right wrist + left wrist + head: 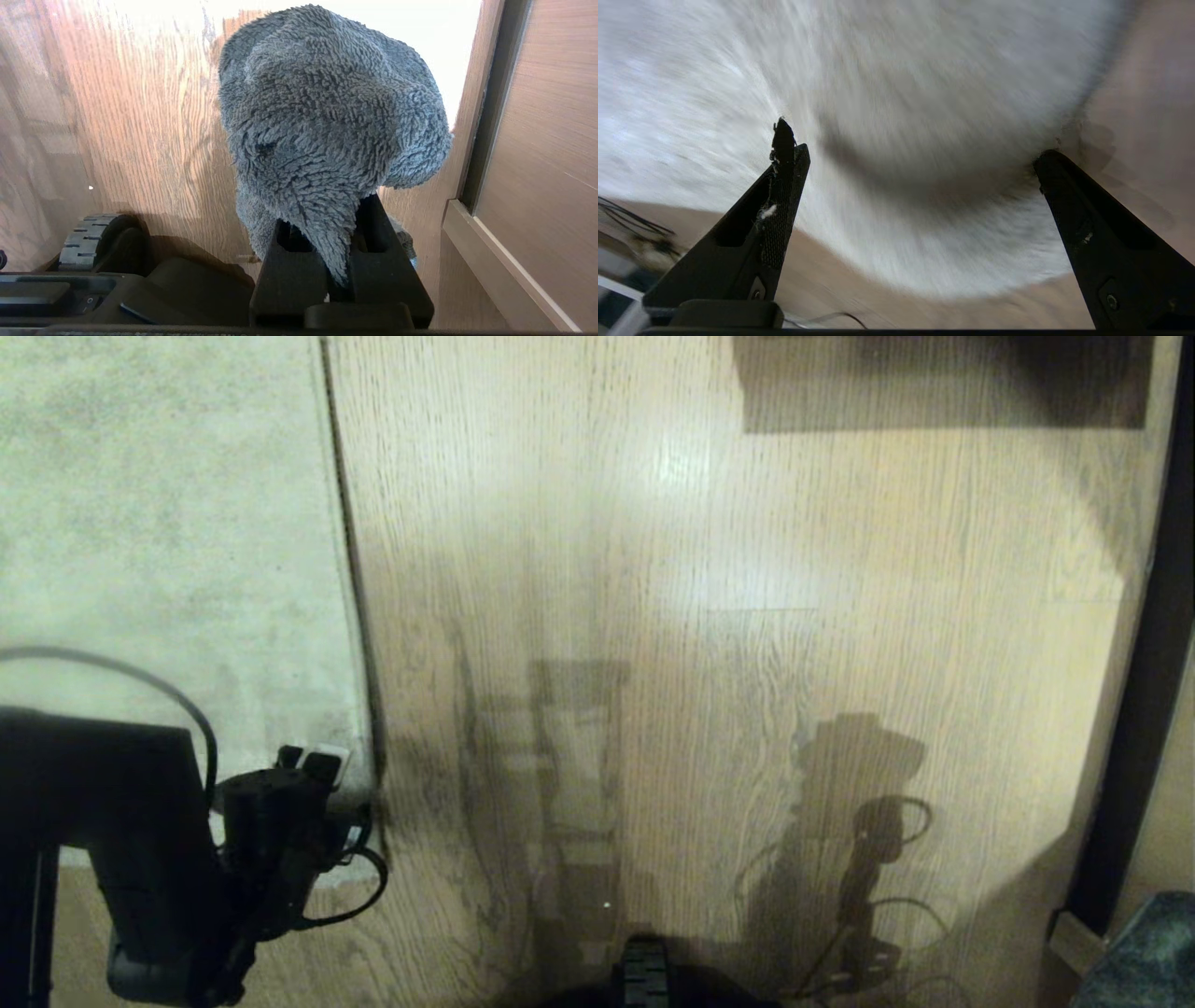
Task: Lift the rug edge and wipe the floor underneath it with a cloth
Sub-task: Lift up the carpet
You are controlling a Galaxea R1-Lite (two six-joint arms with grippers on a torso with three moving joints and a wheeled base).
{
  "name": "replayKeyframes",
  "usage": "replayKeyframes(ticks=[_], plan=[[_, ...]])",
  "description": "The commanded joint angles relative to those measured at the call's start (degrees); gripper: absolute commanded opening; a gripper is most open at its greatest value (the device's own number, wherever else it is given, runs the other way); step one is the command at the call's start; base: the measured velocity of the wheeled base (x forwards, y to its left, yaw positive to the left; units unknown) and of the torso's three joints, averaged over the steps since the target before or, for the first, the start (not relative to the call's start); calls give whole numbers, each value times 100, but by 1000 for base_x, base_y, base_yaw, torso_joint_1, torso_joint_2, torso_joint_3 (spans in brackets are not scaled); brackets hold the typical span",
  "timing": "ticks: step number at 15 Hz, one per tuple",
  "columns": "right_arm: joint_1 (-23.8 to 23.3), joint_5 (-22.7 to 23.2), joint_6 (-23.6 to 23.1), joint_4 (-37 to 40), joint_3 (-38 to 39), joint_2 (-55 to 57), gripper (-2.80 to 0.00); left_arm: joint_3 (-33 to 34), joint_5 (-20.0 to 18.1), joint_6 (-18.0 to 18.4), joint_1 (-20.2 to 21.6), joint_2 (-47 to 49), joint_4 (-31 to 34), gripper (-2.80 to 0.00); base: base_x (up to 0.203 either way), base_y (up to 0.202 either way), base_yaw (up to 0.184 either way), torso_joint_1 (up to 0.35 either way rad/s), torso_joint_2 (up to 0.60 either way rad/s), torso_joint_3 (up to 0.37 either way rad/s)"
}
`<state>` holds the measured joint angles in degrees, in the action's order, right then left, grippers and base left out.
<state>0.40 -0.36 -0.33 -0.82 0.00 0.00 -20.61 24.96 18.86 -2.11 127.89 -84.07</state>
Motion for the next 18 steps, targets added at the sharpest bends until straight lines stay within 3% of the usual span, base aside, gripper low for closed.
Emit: replayKeyframes(ticks=[1, 3, 6, 11, 14, 18], plan=[[4, 0, -2, 0, 0, 9, -280, 97, -231, 378, 504, 2, -324, 0, 0, 0, 0, 0, 0, 0], [4, 0, -2, -5, 0, 9, -280, 188, -522, 606, 831, 30, -492, 0, 0, 0, 0, 0, 0, 0], [4, 0, -2, 3, 0, 9, -280, 191, -656, 853, 1152, 8, -554, 0, 0, 0, 0, 0, 0, 0], [4, 0, -2, -6, 0, 9, -280, -142, -1124, 1138, 1675, -320, -588, 0, 0, 0, 0, 0, 0, 0], [4, 0, -2, -6, 0, 9, -280, -741, -1360, 1146, 1790, -486, -588, 0, 0, 0, 0, 0, 0, 0], [4, 0, -2, 3, 0, 9, -280, -1351, -1391, 1135, 1805, -836, -312, 0, 0, 0, 0, 0, 0, 0]])
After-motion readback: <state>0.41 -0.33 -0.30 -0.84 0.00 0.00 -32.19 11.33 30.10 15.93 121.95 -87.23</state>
